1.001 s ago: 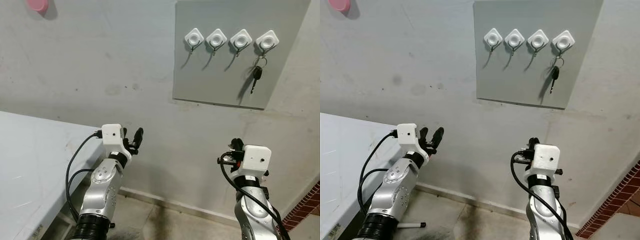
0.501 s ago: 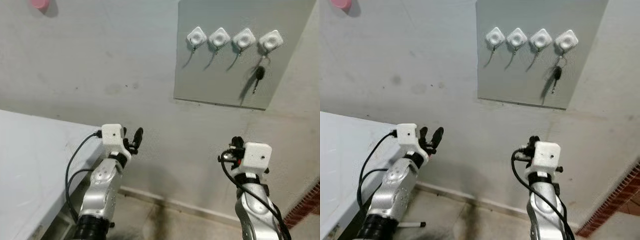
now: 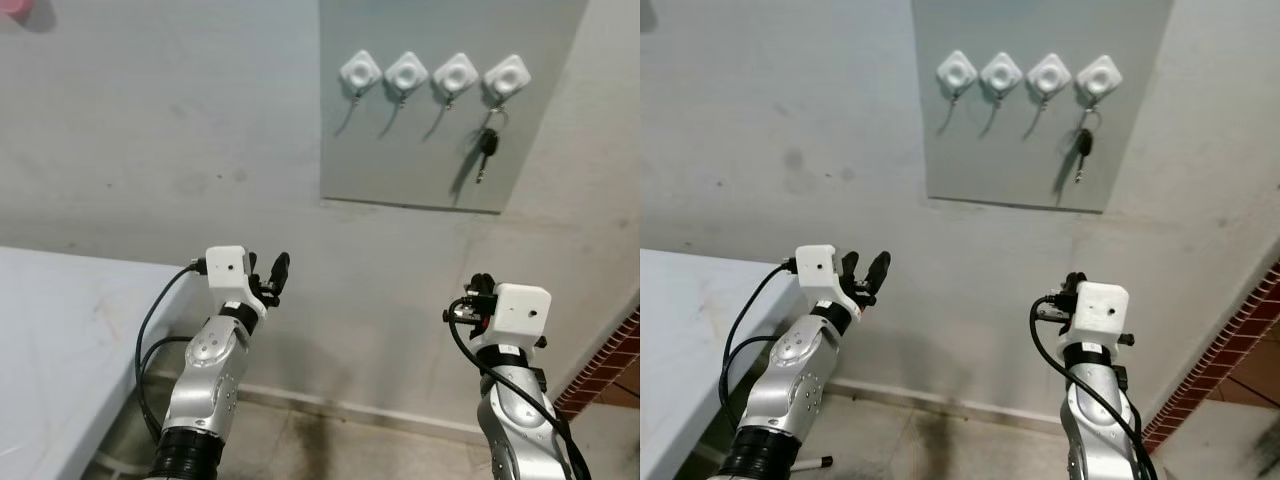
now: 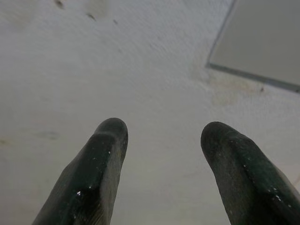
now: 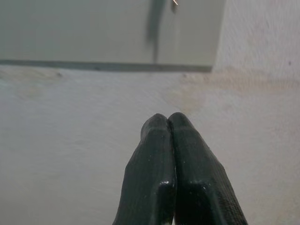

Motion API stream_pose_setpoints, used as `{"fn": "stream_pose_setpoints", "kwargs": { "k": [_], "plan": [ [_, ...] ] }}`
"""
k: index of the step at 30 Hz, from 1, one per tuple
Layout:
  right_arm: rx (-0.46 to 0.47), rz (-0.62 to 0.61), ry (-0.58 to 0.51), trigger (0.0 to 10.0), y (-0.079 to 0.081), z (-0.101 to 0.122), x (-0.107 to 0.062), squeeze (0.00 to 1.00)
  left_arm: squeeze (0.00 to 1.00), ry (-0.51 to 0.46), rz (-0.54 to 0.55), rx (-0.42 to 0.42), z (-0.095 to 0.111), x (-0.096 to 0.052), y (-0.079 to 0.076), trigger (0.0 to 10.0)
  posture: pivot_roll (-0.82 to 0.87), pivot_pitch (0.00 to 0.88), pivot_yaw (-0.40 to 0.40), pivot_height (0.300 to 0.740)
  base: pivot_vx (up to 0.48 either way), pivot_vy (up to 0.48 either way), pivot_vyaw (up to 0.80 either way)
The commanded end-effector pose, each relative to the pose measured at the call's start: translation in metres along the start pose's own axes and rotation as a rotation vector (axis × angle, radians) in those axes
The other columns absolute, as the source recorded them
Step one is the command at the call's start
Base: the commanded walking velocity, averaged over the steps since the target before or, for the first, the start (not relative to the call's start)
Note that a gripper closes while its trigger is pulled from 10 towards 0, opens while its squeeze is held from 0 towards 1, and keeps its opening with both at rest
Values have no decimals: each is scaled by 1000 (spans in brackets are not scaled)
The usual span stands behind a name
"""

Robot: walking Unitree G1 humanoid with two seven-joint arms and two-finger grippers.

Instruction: Hang keys on a hook

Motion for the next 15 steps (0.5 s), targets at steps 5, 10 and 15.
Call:
{"fn": "stream_pose_setpoints", "kwargs": {
  "k": [5,10,15],
  "plan": [
    [9,1,-14,10000,3,3,0,0,0,17,42,23,1,1,7,10000,-56,4,42,740,0,0,-592],
    [0,-1,-8,10000,3,2,-1,0,0,6,41,28,4,2,7,10000,-55,3,42,740,0,0,0],
    [-1,3,-16,10000,5,3,-2,0,0,10,33,73,4,1,7,10000,-54,1,43,740,0,0,0]
  ]
}}
Point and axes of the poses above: a point about 5 cm out from each wrist's last joint towards the gripper, its own x axis pointing out of the wrist towards the gripper, its own z axis along the axis of the wrist's last joint, y = z × x, the point moved 4 cm from there along x, pointing out of the wrist towards the gripper, and after that the axes turned 5 degrees about -x, right-handed, at the moved point
